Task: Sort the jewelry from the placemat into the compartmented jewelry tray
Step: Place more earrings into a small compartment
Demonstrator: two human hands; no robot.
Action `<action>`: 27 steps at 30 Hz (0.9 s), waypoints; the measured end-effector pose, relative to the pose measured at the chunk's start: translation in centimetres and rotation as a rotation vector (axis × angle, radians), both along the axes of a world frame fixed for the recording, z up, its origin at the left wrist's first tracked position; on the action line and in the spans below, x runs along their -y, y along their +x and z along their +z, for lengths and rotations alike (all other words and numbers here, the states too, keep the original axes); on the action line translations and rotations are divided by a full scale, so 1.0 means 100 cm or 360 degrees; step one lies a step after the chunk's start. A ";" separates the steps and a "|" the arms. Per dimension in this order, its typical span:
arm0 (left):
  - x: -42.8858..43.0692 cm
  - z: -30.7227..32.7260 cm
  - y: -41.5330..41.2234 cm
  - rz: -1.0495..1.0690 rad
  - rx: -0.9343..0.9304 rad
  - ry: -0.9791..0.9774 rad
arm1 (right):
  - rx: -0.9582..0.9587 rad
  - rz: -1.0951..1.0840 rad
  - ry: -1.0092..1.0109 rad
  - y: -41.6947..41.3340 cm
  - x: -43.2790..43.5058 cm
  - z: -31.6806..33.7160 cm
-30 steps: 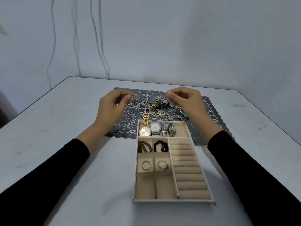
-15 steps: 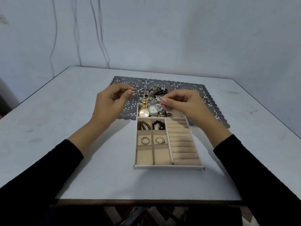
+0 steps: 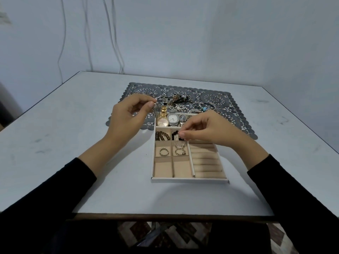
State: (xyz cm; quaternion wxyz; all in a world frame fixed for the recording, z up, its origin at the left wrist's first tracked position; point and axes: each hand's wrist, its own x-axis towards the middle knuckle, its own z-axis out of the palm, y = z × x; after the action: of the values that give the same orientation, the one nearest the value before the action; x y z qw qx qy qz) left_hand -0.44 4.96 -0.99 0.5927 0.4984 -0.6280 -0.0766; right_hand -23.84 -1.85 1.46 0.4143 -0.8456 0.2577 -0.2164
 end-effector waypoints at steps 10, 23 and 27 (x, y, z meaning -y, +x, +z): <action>0.000 -0.001 0.001 0.0018 0.0046 0.0002 | -0.0365 0.0157 -0.0093 0.004 -0.006 0.012; 0.002 -0.003 0.002 0.0000 0.0069 0.0000 | -0.0653 0.0128 -0.0325 0.011 -0.009 0.012; 0.002 -0.003 0.002 -0.0001 0.0056 0.0007 | -0.0659 0.0095 -0.0355 0.014 -0.011 0.011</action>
State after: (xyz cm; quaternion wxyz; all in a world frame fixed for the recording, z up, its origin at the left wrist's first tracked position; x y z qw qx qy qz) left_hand -0.27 4.78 -1.31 0.5804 0.5009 -0.6384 -0.0693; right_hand -22.40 -0.75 2.59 0.2627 -0.9197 0.2867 -0.0531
